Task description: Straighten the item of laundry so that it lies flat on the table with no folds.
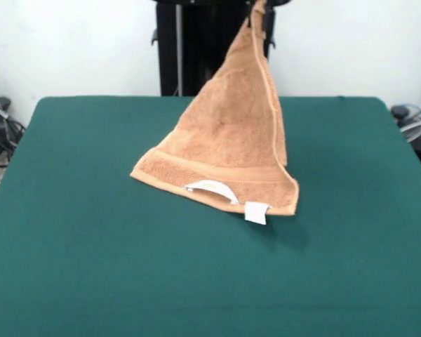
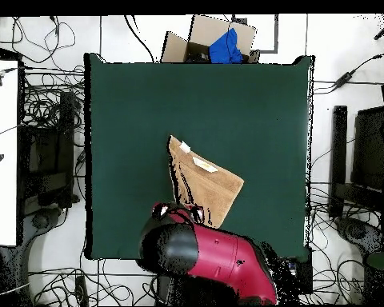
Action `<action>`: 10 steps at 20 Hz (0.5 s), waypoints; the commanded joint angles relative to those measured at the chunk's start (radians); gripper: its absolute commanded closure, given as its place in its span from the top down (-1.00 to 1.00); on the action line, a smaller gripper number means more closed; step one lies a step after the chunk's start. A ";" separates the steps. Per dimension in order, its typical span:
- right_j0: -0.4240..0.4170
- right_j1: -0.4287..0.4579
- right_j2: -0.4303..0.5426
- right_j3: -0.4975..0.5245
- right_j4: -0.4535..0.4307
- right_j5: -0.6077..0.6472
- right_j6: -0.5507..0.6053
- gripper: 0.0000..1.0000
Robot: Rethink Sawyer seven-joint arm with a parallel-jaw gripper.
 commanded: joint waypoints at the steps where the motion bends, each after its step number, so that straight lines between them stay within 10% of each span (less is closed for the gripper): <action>1: 0.021 0.087 -0.027 0.081 0.063 -0.084 0.307 -1.00; 10: 0.055 0.148 -0.010 0.090 0.114 -0.175 0.338 -1.00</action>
